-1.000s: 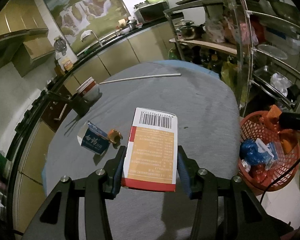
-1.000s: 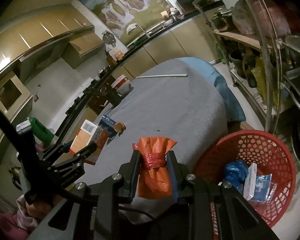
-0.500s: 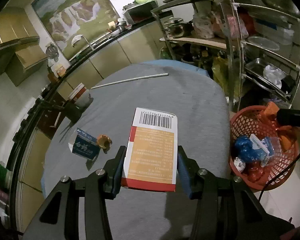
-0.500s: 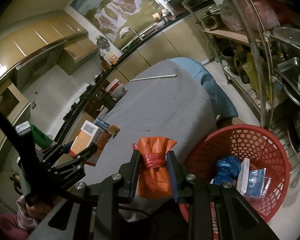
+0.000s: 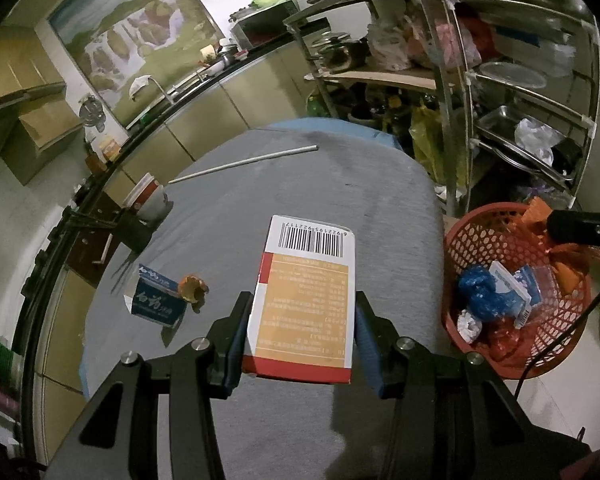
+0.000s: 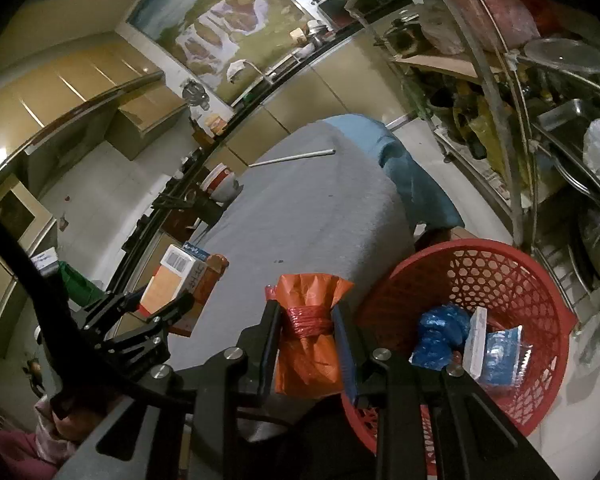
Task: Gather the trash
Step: 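Carry the orange bag and medicine box over to the red basket, then open both tools over the red basket to drop the bag and box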
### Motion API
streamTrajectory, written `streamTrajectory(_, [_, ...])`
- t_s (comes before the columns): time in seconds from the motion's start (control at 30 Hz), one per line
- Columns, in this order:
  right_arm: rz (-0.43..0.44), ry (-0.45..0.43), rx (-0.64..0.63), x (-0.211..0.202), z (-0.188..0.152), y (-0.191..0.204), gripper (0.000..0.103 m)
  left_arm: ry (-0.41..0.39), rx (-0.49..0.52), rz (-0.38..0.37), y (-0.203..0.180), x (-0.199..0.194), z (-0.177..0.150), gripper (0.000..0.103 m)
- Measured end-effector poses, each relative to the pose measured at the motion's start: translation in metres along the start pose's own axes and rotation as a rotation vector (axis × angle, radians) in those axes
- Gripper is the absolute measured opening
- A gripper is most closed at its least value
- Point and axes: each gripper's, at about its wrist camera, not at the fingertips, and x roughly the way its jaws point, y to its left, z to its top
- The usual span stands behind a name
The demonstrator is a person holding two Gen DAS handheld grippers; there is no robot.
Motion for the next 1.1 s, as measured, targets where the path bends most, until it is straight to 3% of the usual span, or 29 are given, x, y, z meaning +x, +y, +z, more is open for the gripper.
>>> streamTrajectory(0.67, [-0.035, -0.018, 0.058, -0.008, -0.001, -0.022, 0.029, 0.003, 0.049, -0.056, -0.025, 0.007, 0.009, 0.050])
streamTrajectory(0.77, [-0.058, -0.032, 0.082, -0.012, -0.001, -0.032, 0.029, 0.024, 0.022, -0.150, -0.028, 0.011, 0.011, 0.050])
streamTrajectory(0.93, [-0.113, -0.051, 0.175, -0.018, 0.000, -0.058, 0.029, 0.061, -0.043, -0.383, -0.036, 0.022, 0.019, 0.050])
streamTrajectory(1.1, [-0.140, -0.062, 0.238, -0.021, 0.001, -0.073, 0.031, 0.062, -0.036, -0.559, -0.056, 0.023, 0.025, 0.051])
